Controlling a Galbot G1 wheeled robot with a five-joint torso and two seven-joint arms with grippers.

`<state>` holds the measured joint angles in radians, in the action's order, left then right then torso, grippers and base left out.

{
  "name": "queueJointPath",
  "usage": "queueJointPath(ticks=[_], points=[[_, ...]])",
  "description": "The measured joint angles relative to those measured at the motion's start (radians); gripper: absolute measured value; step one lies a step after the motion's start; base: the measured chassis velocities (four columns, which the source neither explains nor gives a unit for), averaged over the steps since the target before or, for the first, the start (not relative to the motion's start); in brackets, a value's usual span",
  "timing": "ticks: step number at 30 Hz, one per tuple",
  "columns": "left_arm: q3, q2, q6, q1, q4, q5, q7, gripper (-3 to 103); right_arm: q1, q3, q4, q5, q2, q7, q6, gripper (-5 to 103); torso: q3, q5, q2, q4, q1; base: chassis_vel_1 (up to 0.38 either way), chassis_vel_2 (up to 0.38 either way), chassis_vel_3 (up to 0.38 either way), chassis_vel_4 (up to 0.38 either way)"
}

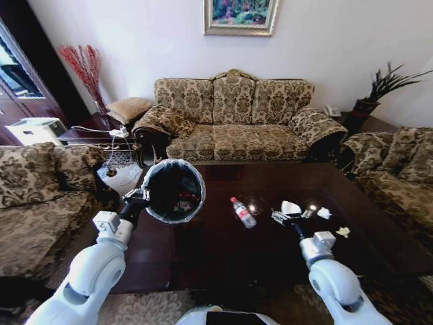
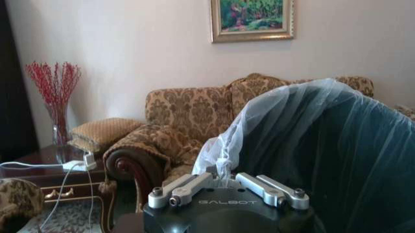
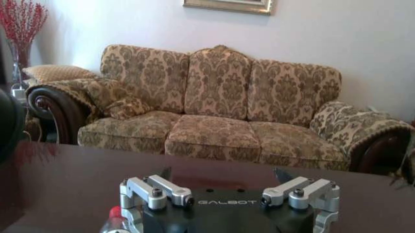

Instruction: Move to the front of the table and place the trash on the table into the trash bin.

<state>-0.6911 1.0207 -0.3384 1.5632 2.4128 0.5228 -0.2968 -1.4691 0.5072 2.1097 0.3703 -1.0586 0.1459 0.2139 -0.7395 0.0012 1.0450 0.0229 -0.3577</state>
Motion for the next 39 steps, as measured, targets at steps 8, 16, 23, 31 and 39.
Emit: queueJointPath(ticks=[8,16,23,31,39], points=[[-0.006,0.008,-0.013,0.008,0.001,-0.007,-0.009,0,0.086,-0.111,-0.108,0.069,0.062,-0.087,-0.04,100,0.0,-0.0024,0.0,0.0002,0.0,-0.018,-0.01,0.008,0.015],[-0.007,-0.004,-0.014,0.004,-0.026,-0.015,-0.012,0,0.232,-0.286,-0.269,0.123,0.064,-0.103,-0.069,100,0.0,-0.0013,0.0,-0.0001,0.0,0.047,0.048,-0.014,0.0],[-0.009,-0.005,-0.004,0.008,-0.044,-0.024,-0.018,0,0.387,-0.415,-0.467,0.144,0.04,-0.09,-0.066,100,0.0,-0.0015,0.0,0.0001,0.0,0.0,0.0,0.0,0.0],[-0.022,-0.004,0.006,0.01,-0.052,-0.025,-0.018,0,0.471,-0.501,-0.587,0.157,0.019,-0.095,-0.076,100,0.0,-0.0012,0.0,-0.0001,0.0,0.0,0.0,0.0,0.0],[-0.031,-0.011,0.007,-0.008,-0.06,-0.018,-0.016,0,0.519,-0.546,-0.657,0.182,0.002,-0.1,-0.079,94,0.0,-0.0014,0.0,0.0,0.0,0.0,0.0,0.0,0.0]])
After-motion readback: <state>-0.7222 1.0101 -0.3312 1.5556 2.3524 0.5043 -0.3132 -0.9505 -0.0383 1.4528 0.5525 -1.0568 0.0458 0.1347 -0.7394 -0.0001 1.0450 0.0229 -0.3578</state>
